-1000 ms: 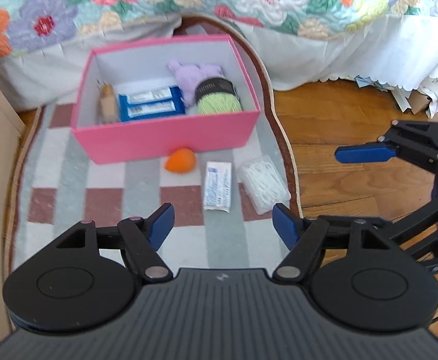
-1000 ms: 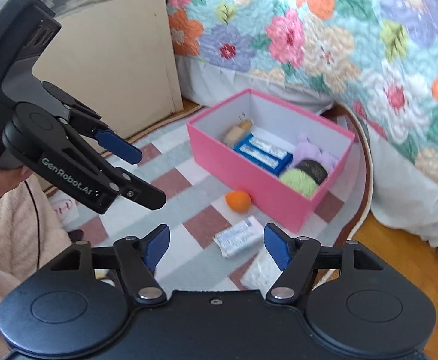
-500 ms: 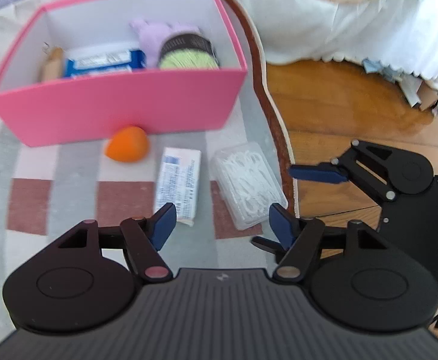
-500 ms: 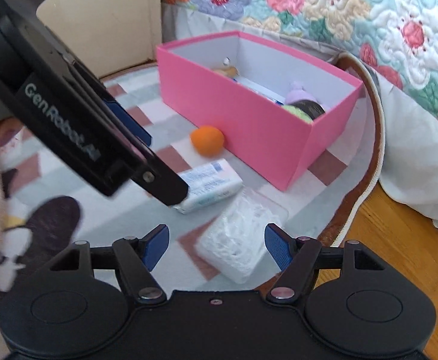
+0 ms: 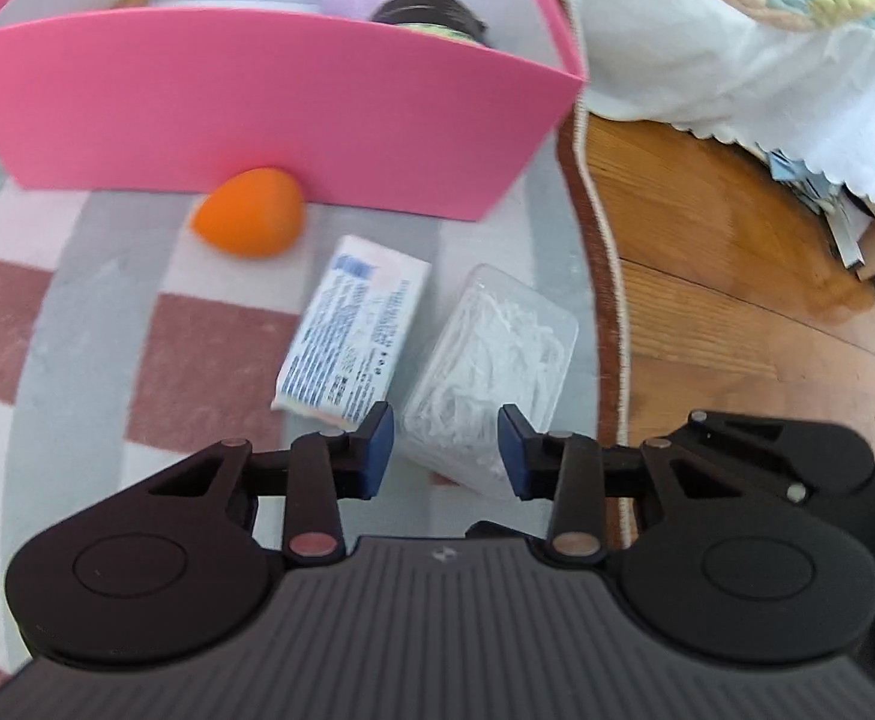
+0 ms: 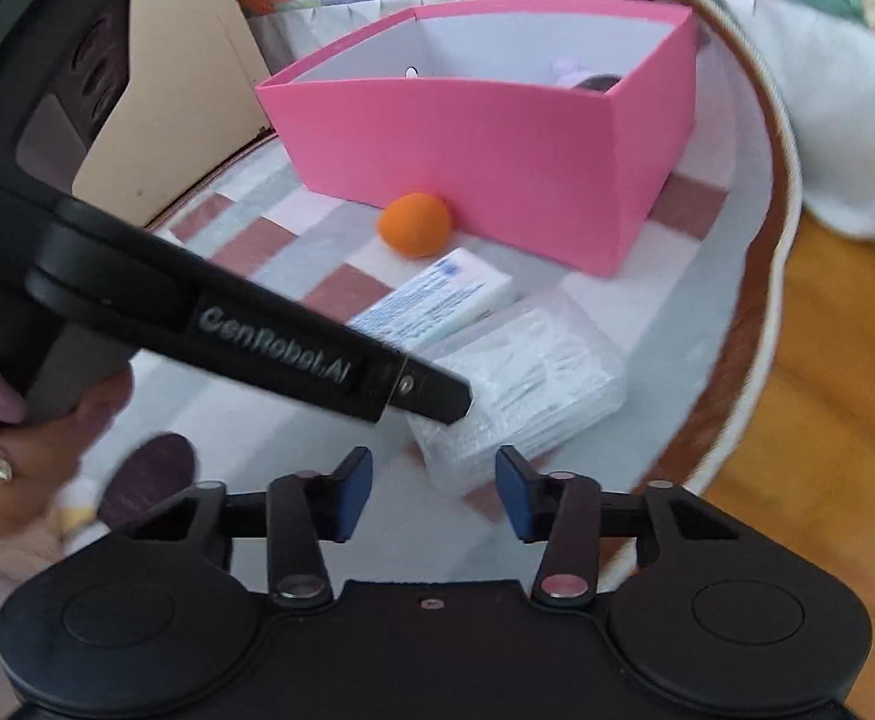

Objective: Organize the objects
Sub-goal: 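Move the left tool to the clear plastic box of cotton swabs, then grasp the clear cotton-swab box with the left gripper and lift it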

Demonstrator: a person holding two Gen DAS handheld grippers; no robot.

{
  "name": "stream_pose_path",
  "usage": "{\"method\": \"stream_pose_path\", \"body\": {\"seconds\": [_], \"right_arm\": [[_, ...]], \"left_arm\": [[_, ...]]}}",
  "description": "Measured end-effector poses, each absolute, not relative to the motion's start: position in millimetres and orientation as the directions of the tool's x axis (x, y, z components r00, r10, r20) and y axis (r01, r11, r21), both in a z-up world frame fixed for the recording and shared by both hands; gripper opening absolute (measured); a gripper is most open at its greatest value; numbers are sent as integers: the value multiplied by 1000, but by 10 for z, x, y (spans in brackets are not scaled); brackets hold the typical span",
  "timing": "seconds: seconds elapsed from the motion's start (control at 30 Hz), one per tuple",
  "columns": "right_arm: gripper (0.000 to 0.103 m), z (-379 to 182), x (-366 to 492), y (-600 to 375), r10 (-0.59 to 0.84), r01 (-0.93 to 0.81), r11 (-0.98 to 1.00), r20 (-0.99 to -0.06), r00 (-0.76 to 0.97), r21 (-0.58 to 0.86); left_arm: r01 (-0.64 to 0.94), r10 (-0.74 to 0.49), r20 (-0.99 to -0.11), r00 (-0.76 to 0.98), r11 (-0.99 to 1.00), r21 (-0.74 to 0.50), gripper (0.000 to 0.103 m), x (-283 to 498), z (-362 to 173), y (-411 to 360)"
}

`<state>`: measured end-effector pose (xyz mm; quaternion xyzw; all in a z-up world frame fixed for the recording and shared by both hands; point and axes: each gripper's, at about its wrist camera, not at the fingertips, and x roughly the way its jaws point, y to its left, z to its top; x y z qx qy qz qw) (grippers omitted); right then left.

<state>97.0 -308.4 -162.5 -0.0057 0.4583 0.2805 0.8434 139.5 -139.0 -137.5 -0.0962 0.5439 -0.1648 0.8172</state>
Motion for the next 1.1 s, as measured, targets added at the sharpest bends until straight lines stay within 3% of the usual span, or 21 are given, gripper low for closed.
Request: {"method": "stream_pose_path", "body": {"seconds": [0.17, 0.23, 0.27, 0.3, 0.57, 0.63, 0.67, 0.93, 1.03, 1.1], "right_arm": [[48, -1521, 905, -3015, 439, -519, 842, -746, 501, 147], [65, -1469, 965, -3107, 421, -502, 856, -735, 532, 127], [80, -1451, 1012, -3184, 400, -477, 871, -728, 556, 114], [82, -1453, 1064, -3248, 379, -455, 885, -726, 574, 103], [82, -1611, 1526, -3432, 521, -546, 803, -724, 452, 237], [74, -1649, 1582, -3402, 579, -574, 757, -727, 369, 311], [74, -1639, 1567, -3390, 588, -574, 753, -723, 364, 323], [74, -1642, 1054, -3242, 602, -603, 727, -726, 331, 328], [76, -1676, 948, -3156, 551, -605, 755, -746, 374, 254], [79, -1721, 939, -3090, 511, -603, 771, -761, 399, 202]], "left_arm": [[96, -373, -864, 338, 927, -362, 38, 1394, -1423, -1226], [84, -388, -858, 338, 920, -382, 38, 1391, -1446, -1215], [89, -399, -852, 338, 915, -394, 37, 1389, -1459, -1223], [90, -406, -848, 342, 912, -400, 37, 1391, -1468, -1237], [24, -431, -830, 354, 892, -452, 37, 1391, -1530, -1175], [-5, -462, -817, 346, 869, -494, 34, 1385, -1577, -1106], [-11, -467, -813, 347, 865, -501, 34, 1375, -1585, -1084], [-32, -433, -829, 354, 880, -473, 35, 1275, -1544, -966], [-16, -424, -847, 321, 892, -452, 49, 1263, -1555, -1037], [8, -411, -849, 333, 901, -433, 52, 1221, -1555, -1121]]}}
